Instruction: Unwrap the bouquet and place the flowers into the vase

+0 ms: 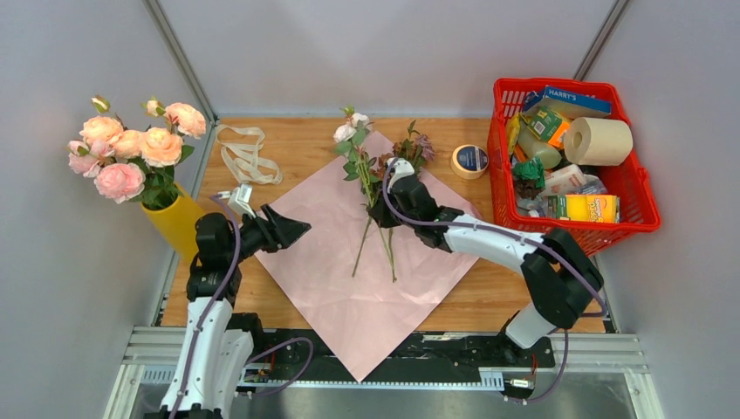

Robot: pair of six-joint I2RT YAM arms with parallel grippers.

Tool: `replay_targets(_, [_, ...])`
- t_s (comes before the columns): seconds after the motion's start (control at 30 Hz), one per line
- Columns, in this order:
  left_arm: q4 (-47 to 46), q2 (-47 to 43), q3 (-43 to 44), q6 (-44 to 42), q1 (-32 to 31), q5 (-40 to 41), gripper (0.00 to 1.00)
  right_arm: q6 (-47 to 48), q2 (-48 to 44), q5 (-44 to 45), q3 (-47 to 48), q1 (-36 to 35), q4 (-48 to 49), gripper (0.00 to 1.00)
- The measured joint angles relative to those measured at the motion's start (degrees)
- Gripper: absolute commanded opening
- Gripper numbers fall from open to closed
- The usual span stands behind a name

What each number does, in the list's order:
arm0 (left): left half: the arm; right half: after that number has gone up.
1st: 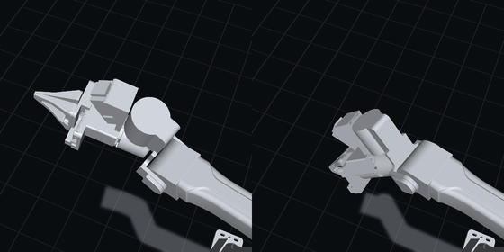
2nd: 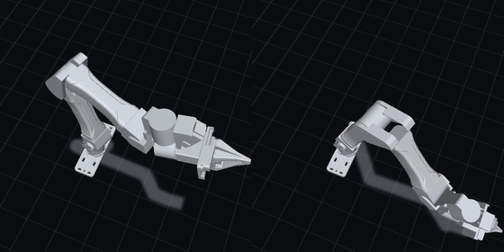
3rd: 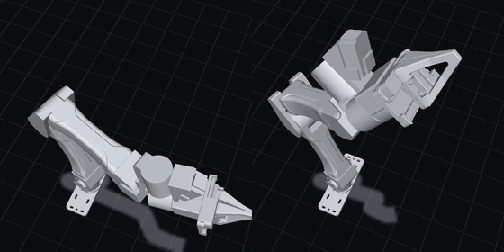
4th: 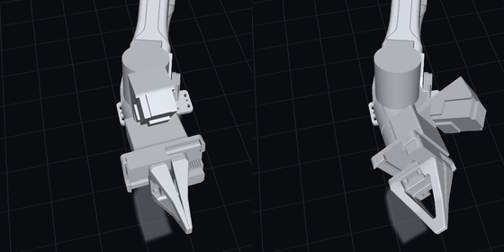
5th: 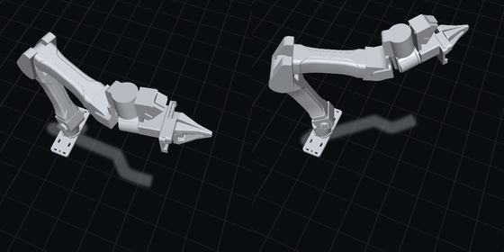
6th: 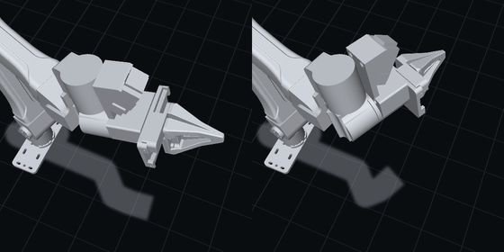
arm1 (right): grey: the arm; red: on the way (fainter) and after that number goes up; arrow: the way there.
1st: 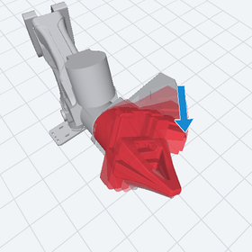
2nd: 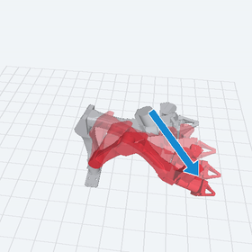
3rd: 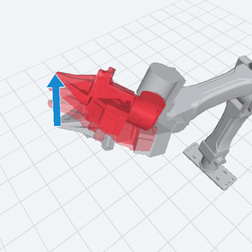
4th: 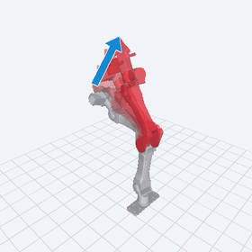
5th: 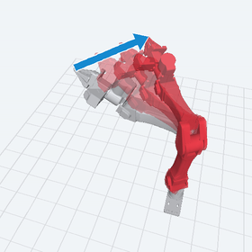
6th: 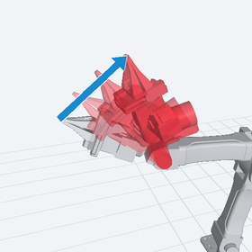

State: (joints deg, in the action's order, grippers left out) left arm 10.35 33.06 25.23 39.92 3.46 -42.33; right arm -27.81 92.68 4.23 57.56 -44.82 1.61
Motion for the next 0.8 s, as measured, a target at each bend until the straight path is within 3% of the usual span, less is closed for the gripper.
replay_targets(0.3, [-9.86, 7.13, 0.98, 3.34, -2.43, -1.88, 0.72, -5.79, -13.99, -12.35, -14.4, -2.67, 13.75, 0.0])
replay_targets(0.8, [-31.93, 6.8, 0.52, 15.08, -11.04, 1.22, 0.72, -8.52, -20.06, -16.39, -15.96, -11.89, 22.93, 0.0])
